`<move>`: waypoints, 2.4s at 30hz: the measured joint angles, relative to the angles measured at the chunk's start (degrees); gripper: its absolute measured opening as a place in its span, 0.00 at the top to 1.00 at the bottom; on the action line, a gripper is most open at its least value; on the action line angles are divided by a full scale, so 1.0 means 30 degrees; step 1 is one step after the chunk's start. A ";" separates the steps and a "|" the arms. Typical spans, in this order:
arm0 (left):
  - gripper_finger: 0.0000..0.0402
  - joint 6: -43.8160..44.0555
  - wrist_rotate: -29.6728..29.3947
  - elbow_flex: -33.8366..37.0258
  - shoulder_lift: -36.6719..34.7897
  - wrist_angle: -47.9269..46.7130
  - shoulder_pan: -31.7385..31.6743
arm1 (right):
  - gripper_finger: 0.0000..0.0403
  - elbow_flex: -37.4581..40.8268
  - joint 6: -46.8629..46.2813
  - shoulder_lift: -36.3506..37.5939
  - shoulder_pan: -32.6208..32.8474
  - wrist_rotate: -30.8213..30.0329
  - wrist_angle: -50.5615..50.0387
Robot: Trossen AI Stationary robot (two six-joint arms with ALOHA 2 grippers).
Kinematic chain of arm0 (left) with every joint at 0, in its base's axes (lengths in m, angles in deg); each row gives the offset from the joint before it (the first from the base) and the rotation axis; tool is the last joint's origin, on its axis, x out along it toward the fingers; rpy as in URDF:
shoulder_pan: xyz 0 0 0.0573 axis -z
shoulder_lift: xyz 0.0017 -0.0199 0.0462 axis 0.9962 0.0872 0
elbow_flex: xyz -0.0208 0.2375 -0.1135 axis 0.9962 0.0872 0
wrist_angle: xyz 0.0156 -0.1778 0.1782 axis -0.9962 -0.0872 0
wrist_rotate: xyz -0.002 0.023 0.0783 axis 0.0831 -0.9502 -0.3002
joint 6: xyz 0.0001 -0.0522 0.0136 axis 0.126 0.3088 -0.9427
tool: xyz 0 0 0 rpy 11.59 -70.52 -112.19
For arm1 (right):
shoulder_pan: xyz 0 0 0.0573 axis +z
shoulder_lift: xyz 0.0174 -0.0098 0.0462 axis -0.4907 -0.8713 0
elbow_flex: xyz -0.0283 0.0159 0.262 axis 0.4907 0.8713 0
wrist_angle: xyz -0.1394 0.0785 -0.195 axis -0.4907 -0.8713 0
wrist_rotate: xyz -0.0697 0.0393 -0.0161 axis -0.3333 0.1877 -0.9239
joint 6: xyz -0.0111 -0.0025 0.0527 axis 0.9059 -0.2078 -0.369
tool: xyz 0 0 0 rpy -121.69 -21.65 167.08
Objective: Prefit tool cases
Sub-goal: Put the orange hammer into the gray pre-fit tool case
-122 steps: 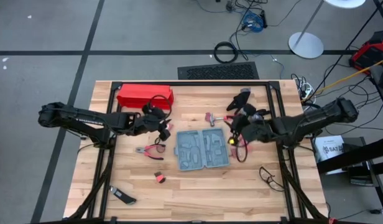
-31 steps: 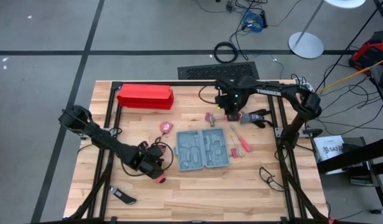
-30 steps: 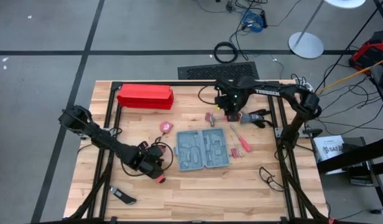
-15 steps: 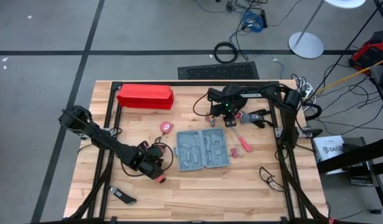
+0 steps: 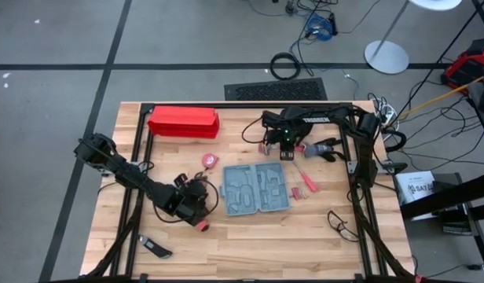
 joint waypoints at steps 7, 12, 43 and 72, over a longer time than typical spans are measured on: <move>0.48 -0.2211 -0.4683 -0.0897 0.0000 -0.1327 -0.0188 | 0.99 -0.1193 -0.2587 0.2220 -0.0312 0.2502 -0.2177; 0.48 -0.6278 -0.7087 -0.1233 0.0000 -0.1296 -0.0675 | 0.99 -0.1352 -0.5190 0.3328 -0.0306 0.4522 -0.3608; 0.48 -0.8852 -0.8433 -0.1240 -0.0007 -0.0763 -0.1260 | 0.50 -0.1231 -0.5117 0.0087 0.2129 -0.2764 -0.1098; 0.48 -0.8324 -0.8163 -0.1233 -0.0007 -0.0249 -0.1150 | 0.99 -0.0591 -0.8530 0.6956 0.0949 0.8782 0.0286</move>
